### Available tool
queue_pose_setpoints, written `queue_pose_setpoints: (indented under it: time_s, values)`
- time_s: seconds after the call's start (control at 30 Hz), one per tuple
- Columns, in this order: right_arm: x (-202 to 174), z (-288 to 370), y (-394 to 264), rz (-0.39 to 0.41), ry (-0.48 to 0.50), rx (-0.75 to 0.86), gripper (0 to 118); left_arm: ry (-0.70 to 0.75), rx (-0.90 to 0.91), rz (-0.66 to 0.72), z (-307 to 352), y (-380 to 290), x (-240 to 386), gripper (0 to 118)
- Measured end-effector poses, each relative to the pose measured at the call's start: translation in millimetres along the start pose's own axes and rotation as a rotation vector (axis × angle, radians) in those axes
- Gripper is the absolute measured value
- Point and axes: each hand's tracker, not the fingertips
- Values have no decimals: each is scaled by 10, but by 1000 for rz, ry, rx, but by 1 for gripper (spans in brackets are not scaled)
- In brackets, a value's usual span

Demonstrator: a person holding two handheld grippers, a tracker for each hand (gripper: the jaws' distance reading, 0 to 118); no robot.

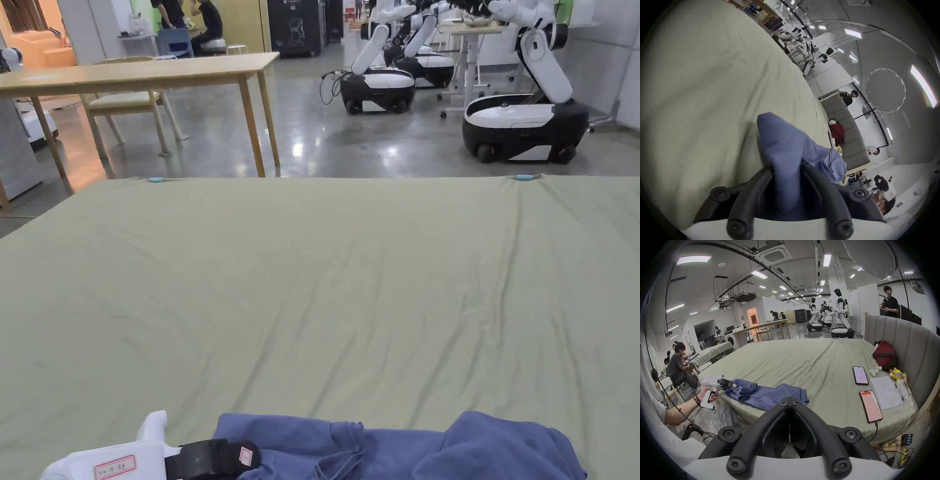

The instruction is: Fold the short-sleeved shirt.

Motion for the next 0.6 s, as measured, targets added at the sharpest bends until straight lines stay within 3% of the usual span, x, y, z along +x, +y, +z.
queue_pose_setpoints:
  time_s: [0.27, 0.43, 0.6]
  values:
    - [36, -24, -4, -7, -8, 7, 0, 139, 155, 65, 885, 201, -337, 15]
    - [65, -117, -17, -13, 6, -3, 0, 160, 143, 55, 1096, 191, -297, 15]
    - [50, -190, -2, -19, 24, -12, 0, -15, 153, -29, 937, 188, 326, 15]
